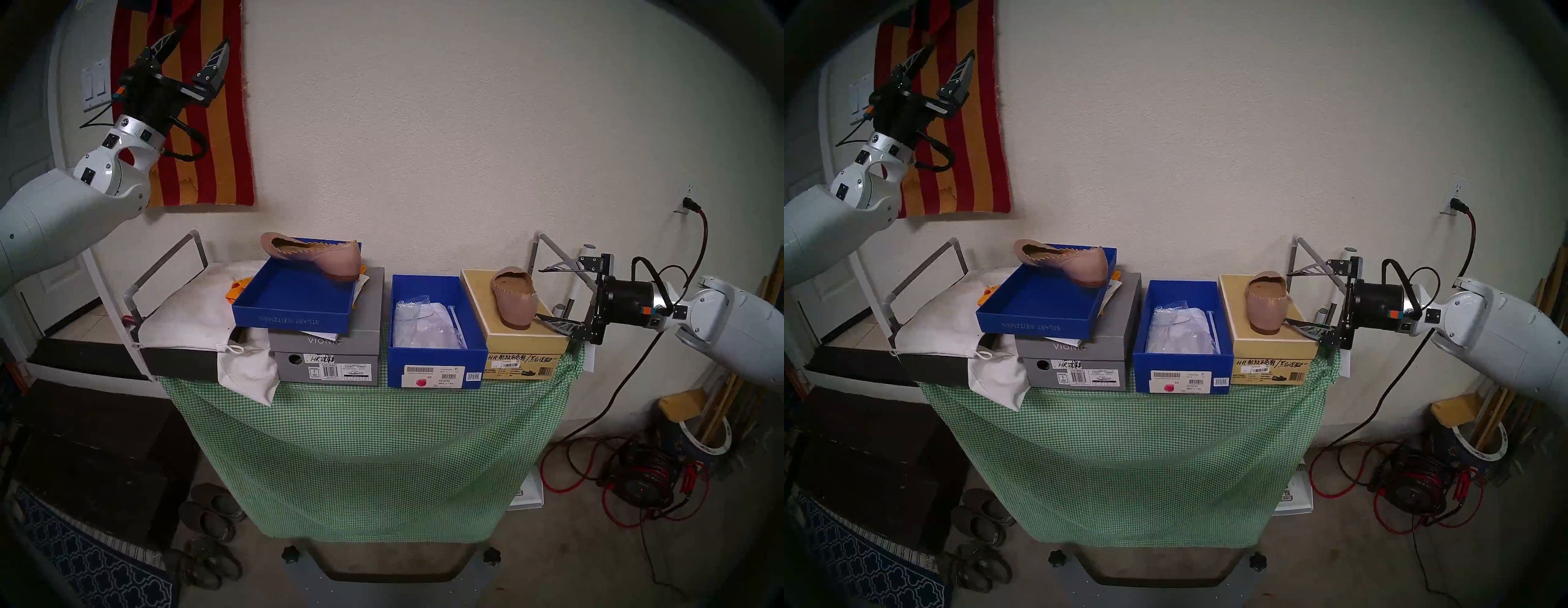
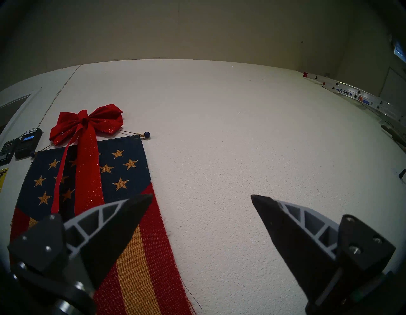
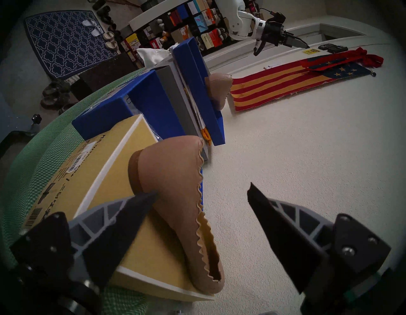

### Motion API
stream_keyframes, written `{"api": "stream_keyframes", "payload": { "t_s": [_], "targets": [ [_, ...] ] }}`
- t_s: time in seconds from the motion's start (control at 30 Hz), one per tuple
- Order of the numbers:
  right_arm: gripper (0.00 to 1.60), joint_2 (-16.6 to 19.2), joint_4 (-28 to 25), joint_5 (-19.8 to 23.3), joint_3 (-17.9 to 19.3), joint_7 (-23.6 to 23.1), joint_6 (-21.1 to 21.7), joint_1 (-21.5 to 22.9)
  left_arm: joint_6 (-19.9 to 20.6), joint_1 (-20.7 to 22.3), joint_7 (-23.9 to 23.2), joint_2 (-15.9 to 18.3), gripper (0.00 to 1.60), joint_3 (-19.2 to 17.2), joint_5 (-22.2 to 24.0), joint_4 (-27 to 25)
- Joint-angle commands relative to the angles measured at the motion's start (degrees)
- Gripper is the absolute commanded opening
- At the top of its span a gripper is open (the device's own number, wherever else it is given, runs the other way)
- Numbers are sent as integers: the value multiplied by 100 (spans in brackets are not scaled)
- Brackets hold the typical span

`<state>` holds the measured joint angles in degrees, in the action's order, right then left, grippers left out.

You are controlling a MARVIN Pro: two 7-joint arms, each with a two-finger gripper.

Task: Put shoes into shoe box

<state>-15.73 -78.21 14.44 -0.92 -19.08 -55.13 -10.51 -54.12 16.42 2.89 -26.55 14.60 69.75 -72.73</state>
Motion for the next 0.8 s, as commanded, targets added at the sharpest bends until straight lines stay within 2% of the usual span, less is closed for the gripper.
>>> {"api": "stream_keyframes", "payload": {
  "t_s": [0.0,0.33,0.47,0.5,0.53,0.77],
  "targets": [
    [160,-417,243,21,312,-521,13,562,1,12,-3,-4,160,-7,0,8],
    [160,-867,618,47,590,-1614,13,1110,0,16,0,-3,160,-1,1,7],
    [160,-990,668,-67,419,-1985,13,1201,0,18,0,-4,160,0,1,7],
    [160,-1031,707,11,395,-2213,13,1225,-1,18,0,-4,160,1,1,8],
    [160,-1050,720,-15,339,-2166,13,1240,-1,19,0,-4,160,2,1,8],
    [160,-1281,992,131,124,-3047,13,1530,-2,22,1,-5,160,7,2,8]
  ]
}}
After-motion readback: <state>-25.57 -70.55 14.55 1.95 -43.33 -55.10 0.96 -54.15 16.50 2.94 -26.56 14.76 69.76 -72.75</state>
